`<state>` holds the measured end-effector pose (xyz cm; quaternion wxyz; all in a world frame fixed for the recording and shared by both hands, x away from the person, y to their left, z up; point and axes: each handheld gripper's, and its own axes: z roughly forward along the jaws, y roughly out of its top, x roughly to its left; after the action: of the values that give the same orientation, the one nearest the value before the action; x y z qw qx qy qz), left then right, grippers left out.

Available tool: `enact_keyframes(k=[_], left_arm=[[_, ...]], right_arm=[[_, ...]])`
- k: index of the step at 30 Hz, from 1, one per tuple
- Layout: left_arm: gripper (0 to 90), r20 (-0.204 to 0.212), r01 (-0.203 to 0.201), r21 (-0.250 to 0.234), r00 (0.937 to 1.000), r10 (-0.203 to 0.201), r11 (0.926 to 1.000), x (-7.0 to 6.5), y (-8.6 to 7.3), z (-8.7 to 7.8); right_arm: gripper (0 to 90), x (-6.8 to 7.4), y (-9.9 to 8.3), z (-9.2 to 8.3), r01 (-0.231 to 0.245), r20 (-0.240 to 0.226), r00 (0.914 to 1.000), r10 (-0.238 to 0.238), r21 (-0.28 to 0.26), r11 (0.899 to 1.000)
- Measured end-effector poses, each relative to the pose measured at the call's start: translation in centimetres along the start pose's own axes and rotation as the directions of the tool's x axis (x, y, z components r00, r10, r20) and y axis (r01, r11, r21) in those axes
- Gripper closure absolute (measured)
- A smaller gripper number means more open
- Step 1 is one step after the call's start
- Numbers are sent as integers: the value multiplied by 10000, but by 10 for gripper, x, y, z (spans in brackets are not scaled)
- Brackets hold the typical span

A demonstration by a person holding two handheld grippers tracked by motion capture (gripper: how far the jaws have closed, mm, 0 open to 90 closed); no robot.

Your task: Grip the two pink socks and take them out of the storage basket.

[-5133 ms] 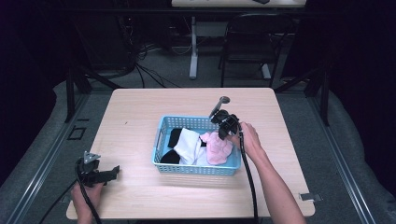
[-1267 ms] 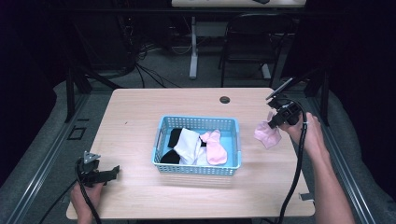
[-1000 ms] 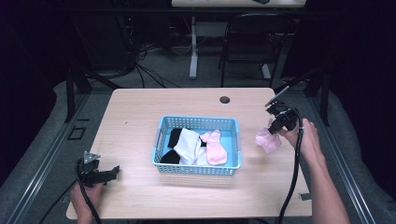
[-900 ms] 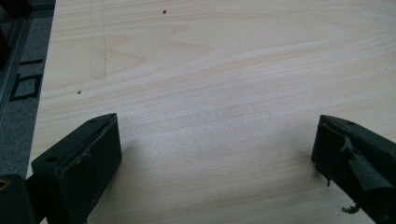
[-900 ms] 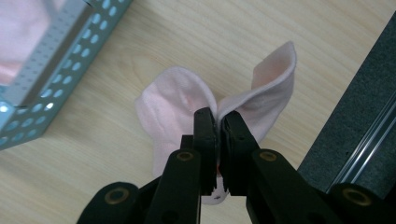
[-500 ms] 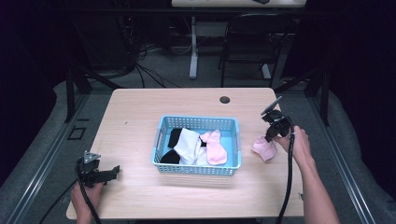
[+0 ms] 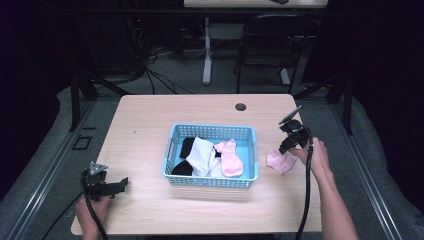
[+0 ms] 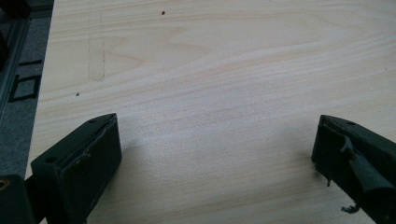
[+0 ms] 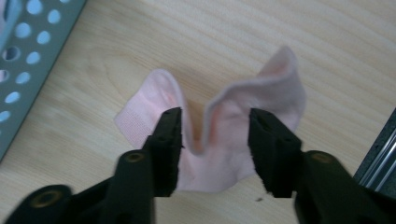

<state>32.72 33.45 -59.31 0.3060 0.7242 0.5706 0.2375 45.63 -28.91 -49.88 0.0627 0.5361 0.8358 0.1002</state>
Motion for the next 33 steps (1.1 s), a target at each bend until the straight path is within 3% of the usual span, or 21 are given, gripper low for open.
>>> enact_keyframes(k=[2, 3, 6, 11, 18, 24, 29, 33], left_arm=[[14, 3, 7, -2, 10000, -7, 10000, 0, 0, 0], [14, 2, 4, 0, 10000, -4, 10000, 0, 0, 0], [14, 3, 7, -2, 10000, -7, 10000, 0, 0, 0], [14, 4, 5, -1, 10000, -5, 10000, 0, 0, 0], [14, 0, -2, -2, 10000, 2, 10000, 0, 0, 0], [15, -3, -5, -5, 10000, 5, 10000, 0, 0, 0], [15, -1, -17, 6, 10000, 17, 10000, 0, 0, 0], [15, -2, -1, -3, 10000, 1, 10000, 0, 0, 0]], right_arm=[[428, 1, -2, -5, 30, 52, 10000, -29, -203, 9998], [390, -1, -2, -9, 293, 94, 9995, -293, -88, 9995], [270, 0, -5, -19, 131, -13, 9999, -132, -442, 9989], [161, 6, -8, -44, 373, 49, 9993, -370, -1110, 9931], [105, 21, -6, -72, 866, -12, 9962, -876, -1415, 9862], [52, 42, 1, -93, 1298, -47, 9911, -1330, -1845, 9742], [49, 68, 10, -104, 2024, -96, 9779, -2086, -2017, 9583], [34, 85, 19, -103, 2341, -226, 9695, -2442, -2105, 9491]])
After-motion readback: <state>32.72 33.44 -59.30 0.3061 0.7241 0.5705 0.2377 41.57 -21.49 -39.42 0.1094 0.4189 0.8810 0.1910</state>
